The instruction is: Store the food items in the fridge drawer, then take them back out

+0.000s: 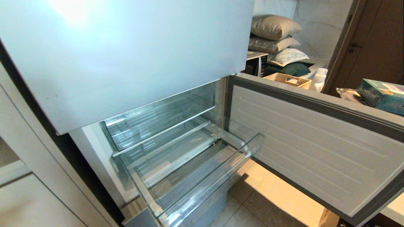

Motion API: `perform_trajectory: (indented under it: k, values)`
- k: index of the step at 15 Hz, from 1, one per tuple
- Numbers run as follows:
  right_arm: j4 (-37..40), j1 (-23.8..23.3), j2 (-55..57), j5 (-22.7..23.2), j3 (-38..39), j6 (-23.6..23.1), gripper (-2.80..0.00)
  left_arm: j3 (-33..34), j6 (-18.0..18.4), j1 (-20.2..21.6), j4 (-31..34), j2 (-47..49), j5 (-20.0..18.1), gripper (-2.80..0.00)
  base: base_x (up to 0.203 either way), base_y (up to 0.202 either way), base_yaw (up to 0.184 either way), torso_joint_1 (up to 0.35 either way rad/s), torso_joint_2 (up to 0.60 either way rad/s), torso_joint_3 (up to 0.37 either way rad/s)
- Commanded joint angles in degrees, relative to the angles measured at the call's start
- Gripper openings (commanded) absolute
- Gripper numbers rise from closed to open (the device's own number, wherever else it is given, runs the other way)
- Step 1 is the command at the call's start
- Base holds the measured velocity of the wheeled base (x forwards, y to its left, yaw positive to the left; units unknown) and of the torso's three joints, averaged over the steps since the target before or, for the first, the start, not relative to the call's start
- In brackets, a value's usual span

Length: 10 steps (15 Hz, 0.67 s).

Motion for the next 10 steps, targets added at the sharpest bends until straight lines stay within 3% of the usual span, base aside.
perform_trajectory:
  k: [1,4,10]
  values:
    - [0.7,2.3,-7.9,0.7,10.1,-2.4,-2.8,0.1,0.0,0.0,0.0,0.0,0.0,-2.8,0.0,0.0,0.0,0.0,0.0,0.0]
    - [2.4,2.8,-8.7,1.5,12.7,2.3,-2.8,0.1,0.0,0.0,-0.1,0.0,0.0,-2.8,0.0,0.0,0.0,0.0,0.0,0.0]
    - [2.4,1.5,-6.7,1.8,12.7,0.6,-2.8,0.1,0.0,0.0,0.0,0.0,0.0,-2.8,0.0,0.0,0.0,0.0,0.0,0.0]
